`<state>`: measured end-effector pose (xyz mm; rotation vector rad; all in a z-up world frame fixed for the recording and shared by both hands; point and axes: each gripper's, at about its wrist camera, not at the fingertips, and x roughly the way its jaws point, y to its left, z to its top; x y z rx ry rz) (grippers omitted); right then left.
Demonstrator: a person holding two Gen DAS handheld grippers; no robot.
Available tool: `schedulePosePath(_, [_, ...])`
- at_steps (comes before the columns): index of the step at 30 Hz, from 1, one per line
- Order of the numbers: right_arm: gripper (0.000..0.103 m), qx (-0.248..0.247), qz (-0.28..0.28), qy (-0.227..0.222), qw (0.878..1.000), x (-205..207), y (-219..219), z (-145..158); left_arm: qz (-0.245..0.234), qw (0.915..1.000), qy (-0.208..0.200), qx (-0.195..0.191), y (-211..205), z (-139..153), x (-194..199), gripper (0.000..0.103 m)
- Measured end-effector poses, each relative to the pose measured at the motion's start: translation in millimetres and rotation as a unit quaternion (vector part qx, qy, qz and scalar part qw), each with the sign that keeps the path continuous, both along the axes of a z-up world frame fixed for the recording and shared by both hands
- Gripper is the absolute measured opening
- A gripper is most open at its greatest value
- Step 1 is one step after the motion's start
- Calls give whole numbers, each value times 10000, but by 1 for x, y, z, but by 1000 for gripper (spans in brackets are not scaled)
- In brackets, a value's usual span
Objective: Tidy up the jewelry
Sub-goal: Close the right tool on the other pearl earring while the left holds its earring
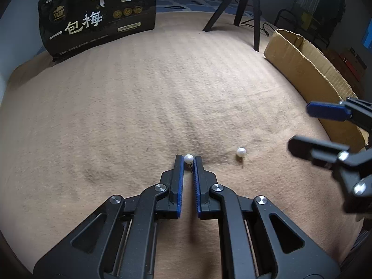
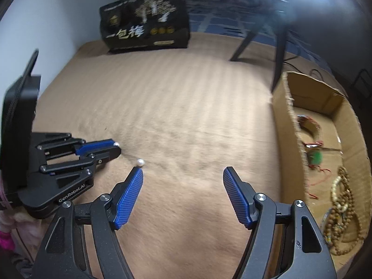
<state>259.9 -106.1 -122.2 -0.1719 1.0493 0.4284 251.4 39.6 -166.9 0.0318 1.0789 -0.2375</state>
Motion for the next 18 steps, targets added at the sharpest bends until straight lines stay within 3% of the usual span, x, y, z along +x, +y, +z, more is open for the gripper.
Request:
schedulePosePath(1, [58,-35,52,-4,10000,0,3,-3,3,10000,-4,-1,1,0,0,8])
schedulePosePath(3, [54,-114,150,-35,9998,0,11,-8,6,10000,-16,2,3,0,-1,8])
schedulePosePath(11, [46,-486,556,-269,9969,-4,37,-23,20,10000,-46,-23,12,-1,-3,8])
schedulePosePath(18, [40,-479,686,-248,9962,-4,47,-31,0,10000,-63,-68,16,-2,-3,8])
